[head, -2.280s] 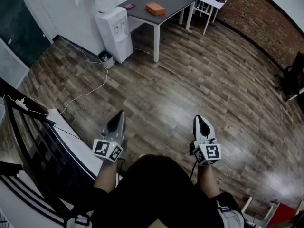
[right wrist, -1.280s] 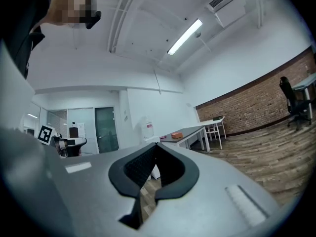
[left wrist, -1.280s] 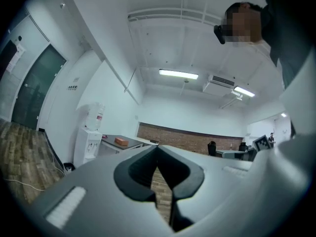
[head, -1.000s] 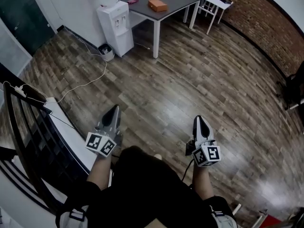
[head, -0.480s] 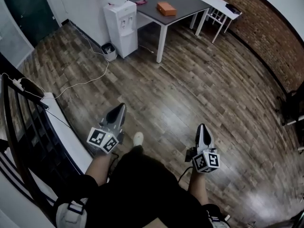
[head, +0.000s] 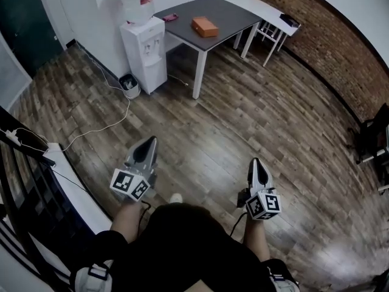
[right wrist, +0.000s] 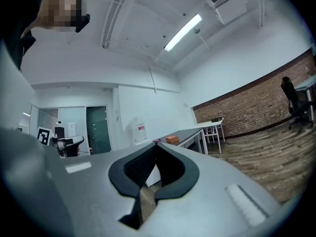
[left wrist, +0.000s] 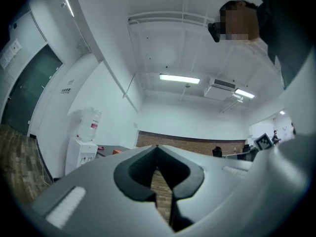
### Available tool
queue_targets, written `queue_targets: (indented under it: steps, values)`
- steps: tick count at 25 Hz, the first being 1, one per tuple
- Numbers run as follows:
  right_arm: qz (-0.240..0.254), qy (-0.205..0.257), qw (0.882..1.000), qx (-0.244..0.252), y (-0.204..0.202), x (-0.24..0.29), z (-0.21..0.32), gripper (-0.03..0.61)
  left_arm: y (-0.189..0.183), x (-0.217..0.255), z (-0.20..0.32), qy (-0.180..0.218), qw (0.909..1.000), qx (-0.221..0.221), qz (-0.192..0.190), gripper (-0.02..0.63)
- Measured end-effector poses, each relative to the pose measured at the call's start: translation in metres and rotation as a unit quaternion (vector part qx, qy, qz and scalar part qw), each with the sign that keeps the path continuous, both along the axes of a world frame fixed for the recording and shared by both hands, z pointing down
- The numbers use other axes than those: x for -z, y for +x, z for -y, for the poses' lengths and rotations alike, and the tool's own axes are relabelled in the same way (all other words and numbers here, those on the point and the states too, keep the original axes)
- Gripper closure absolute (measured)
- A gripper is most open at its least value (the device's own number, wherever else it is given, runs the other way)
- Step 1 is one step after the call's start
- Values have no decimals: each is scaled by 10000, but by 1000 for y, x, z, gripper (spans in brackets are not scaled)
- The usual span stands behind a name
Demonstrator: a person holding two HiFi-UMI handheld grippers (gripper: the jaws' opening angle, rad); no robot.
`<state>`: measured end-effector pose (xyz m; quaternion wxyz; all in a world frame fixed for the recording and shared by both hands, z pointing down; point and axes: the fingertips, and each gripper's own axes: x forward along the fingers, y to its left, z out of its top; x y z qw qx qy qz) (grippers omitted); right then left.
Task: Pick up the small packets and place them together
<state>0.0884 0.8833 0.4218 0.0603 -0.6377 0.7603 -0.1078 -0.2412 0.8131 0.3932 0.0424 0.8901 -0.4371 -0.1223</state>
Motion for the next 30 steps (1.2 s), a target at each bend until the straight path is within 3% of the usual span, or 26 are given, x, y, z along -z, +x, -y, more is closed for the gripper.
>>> queue_targets:
  steps: [6, 13, 20, 25, 30]
  values:
    - [51, -102, 9999, -21, -26, -7, 57, 577, -44, -4, 48, -108, 9998, 161, -18, 614]
    - [-73, -255, 9993, 273, -65, -13, 102, 577, -64, -21, 82, -346, 9992, 212, -18, 614]
    - [-115, -368, 9985, 379, -62, -21, 145, 577, -71, -28, 111, -447, 9978, 474, -128, 614]
    - [-134, -170, 9969, 756, -58, -18, 198, 577, -74, -23, 140, -246, 9944, 1026, -12, 614]
    - [-71, 140, 9968, 780, -33, -4, 255, 577, -58, -13, 183, -117, 9943, 1062, 40, 614]
